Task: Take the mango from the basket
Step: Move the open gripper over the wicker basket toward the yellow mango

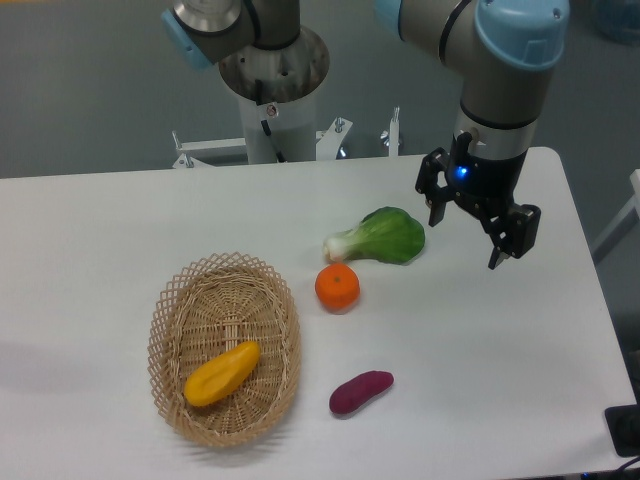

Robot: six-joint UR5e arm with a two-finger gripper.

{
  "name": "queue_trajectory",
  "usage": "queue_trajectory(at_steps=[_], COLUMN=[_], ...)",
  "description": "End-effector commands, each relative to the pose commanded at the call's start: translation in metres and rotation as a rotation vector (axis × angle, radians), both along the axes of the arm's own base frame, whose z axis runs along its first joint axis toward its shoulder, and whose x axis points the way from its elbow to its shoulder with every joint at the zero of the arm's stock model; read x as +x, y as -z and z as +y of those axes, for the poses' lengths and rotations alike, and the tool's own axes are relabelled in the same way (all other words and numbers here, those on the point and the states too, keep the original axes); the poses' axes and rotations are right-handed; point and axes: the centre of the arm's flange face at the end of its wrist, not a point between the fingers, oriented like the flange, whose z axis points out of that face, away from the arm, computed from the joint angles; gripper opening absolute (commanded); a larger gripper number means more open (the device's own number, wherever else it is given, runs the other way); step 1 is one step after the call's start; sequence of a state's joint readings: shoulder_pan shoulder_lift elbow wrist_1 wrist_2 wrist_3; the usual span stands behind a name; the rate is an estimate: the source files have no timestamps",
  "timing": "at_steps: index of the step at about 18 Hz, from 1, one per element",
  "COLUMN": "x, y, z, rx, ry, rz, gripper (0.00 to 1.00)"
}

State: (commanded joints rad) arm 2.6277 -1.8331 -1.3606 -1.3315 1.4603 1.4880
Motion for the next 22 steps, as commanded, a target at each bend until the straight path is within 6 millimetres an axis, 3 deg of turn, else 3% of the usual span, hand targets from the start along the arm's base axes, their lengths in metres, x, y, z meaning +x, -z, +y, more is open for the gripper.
queue_trajectory(at_steps=[4,12,22], x=[0.006,0.029,0.096], y=[0.018,0.027,0.051], z=[-0.001,-0.004,0.043], rx=[-0.017,-0.019,0.024], ry=[-0.003,-0.040,-0.126], rz=[-0.028,-0.057,-0.052], gripper=[1.00,1.00,1.00])
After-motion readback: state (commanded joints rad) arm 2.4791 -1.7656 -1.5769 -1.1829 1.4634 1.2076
